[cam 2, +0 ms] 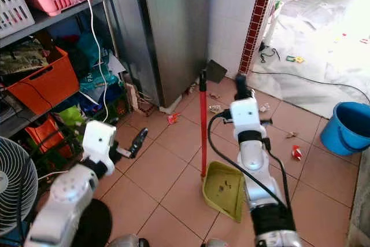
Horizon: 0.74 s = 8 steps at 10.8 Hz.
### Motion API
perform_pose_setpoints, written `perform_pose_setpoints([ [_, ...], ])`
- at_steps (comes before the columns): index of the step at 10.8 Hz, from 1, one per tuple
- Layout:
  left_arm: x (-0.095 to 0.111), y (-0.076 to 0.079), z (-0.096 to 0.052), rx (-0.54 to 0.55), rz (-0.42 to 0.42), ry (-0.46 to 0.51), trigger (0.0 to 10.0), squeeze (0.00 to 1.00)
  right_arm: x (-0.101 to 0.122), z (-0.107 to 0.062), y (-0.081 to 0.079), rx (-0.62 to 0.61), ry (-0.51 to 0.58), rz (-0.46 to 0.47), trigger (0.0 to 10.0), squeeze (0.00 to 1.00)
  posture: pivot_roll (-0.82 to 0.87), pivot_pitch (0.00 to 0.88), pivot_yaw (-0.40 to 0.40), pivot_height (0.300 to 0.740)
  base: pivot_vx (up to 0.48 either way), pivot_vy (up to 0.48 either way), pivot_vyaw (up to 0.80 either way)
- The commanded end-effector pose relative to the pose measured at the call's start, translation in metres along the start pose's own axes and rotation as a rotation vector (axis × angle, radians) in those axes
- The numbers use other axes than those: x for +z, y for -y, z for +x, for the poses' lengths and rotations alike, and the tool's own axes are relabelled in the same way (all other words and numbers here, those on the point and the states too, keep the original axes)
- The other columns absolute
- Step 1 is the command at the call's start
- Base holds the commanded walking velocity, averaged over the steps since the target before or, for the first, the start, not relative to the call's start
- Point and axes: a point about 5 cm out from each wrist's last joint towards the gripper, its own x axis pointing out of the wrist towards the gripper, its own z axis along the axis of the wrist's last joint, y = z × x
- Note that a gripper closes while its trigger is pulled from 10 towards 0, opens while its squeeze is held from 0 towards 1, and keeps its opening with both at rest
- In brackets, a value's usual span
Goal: Sweep floor
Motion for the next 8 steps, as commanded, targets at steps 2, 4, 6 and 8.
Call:
perform_pose_setpoints([
  [2, -0.004, -0.007, -0.001, 0.028, -0.019, -0.019, 10.0, 0.00, 0.001, 0.000, 0.016, -0.079, 0.004, -0.009, 10.0, 0.00, -0.03, 0.000, 0.079, 0.740, 0.000, 0.000, -0.80],
  [4, -0.006, 0.000, -0.003, -0.007, -0.012, -0.025, 10.0, 0.00, -0.001, -0.002, 0.031, -0.149, -0.009, -0.004, 10.0, 0.00, -0.04, 0.000, 0.103, 0.740, 0.000, 0.000, -0.29],
  [6, -0.010, 0.006, -0.013, -0.023, -0.035, -0.030, 10.0, 0.00, -0.005, -0.015, 0.038, -0.157, -0.032, -0.024, 10.0, 0.00, -0.04, 0.000, 0.089, 0.740, 0.000, 0.000, 0.00],
  [8, -0.027, 0.004, -0.015, 0.006, 0.003, -0.079, 10.0, 0.00, -0.028, -0.028, 0.033, -0.148, -0.140, -0.002, 10.0, 0.00, -0.02, 0.000, 0.069, 0.740, 0.000, 0.000, 0.00],
])
